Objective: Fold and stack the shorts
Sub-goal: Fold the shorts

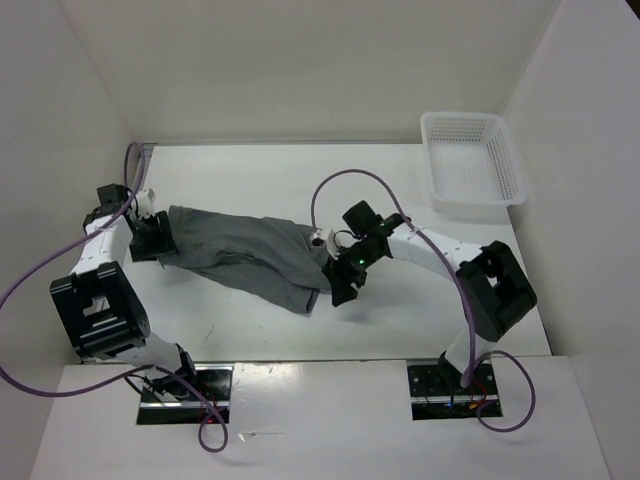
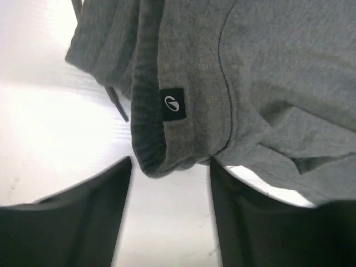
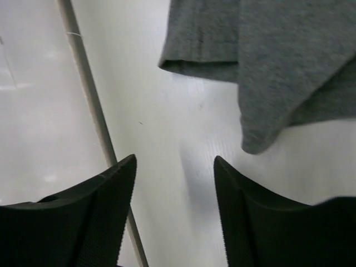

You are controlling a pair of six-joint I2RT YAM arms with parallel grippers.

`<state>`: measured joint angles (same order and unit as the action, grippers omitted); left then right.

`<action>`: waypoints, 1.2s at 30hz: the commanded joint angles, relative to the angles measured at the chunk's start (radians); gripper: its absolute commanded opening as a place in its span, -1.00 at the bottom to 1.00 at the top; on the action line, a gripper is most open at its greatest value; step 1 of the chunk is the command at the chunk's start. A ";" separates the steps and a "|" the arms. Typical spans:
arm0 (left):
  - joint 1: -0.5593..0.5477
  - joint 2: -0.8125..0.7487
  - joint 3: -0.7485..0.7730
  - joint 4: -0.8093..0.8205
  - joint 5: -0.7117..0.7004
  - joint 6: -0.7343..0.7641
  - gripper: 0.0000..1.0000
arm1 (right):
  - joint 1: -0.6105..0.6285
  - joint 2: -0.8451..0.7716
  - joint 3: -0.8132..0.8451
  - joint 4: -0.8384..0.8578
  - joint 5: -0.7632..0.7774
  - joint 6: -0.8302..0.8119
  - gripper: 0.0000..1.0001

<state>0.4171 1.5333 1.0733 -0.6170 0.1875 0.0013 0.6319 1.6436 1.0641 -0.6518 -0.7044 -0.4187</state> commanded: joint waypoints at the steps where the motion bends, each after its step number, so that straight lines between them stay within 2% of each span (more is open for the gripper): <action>1: 0.011 -0.056 0.068 -0.055 0.027 -0.001 0.37 | -0.067 -0.022 0.062 -0.046 0.069 -0.074 0.35; 4: 0.048 -0.104 0.151 -0.128 0.139 -0.001 0.79 | -0.168 0.001 0.174 -0.025 -0.033 -0.003 0.49; 6: 0.057 -0.114 0.165 -0.090 0.155 -0.001 1.00 | -0.195 0.001 0.223 0.055 -0.043 0.142 0.52; 7: 0.067 -0.114 0.165 -0.043 0.135 -0.001 1.00 | -0.205 0.010 0.223 0.184 -0.012 0.218 0.52; 8: 0.068 -0.067 0.165 -0.029 0.095 -0.001 1.00 | -0.205 0.021 0.235 0.245 0.065 0.348 0.52; 10: 0.068 -0.013 0.165 0.011 0.037 -0.001 1.00 | -0.205 0.085 0.263 0.360 0.158 0.441 0.52; 12: 0.068 0.063 0.175 0.036 -0.061 -0.001 1.00 | -0.195 0.136 0.302 0.394 0.308 0.506 0.52; 15: 0.068 0.131 0.172 0.036 -0.071 -0.001 1.00 | -0.195 0.222 0.327 0.420 0.387 0.517 0.52; 22: 0.048 0.264 0.180 0.105 -0.065 -0.001 1.00 | -0.153 0.352 0.355 0.454 0.422 0.548 0.52; 26: 0.039 0.274 0.169 0.105 -0.049 -0.001 1.00 | -0.103 0.364 0.329 0.454 0.352 0.560 0.52; 27: 0.038 0.286 0.169 0.105 -0.049 -0.001 0.97 | -0.084 0.364 0.315 0.445 0.339 0.560 0.47; 30: 0.038 0.309 0.160 0.080 -0.049 -0.001 0.58 | -0.072 0.355 0.269 0.435 0.271 0.586 0.27; 31: 0.038 0.320 0.160 0.070 -0.027 -0.001 0.31 | -0.063 0.355 0.255 0.425 0.251 0.595 0.07; 33: 0.038 0.332 0.160 0.051 -0.013 -0.001 0.01 | -0.063 0.355 0.243 0.425 0.240 0.609 -0.21; 34: 0.029 0.332 0.160 0.037 -0.013 -0.001 -0.19 | -0.063 0.355 0.231 0.425 0.240 0.623 -0.53; 35: 0.029 0.344 0.160 0.037 -0.004 -0.001 -0.51 | -0.063 0.355 0.231 0.425 0.267 0.641 -0.68; 36: 0.029 0.353 0.160 0.037 0.006 -0.001 -0.61 | -0.063 0.355 0.231 0.425 0.284 0.653 -0.81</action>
<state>0.4522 1.8431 1.2266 -0.5377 0.1528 -0.0071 0.5694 2.0274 1.3125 -0.2436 -0.4267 0.1822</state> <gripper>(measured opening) 0.259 0.147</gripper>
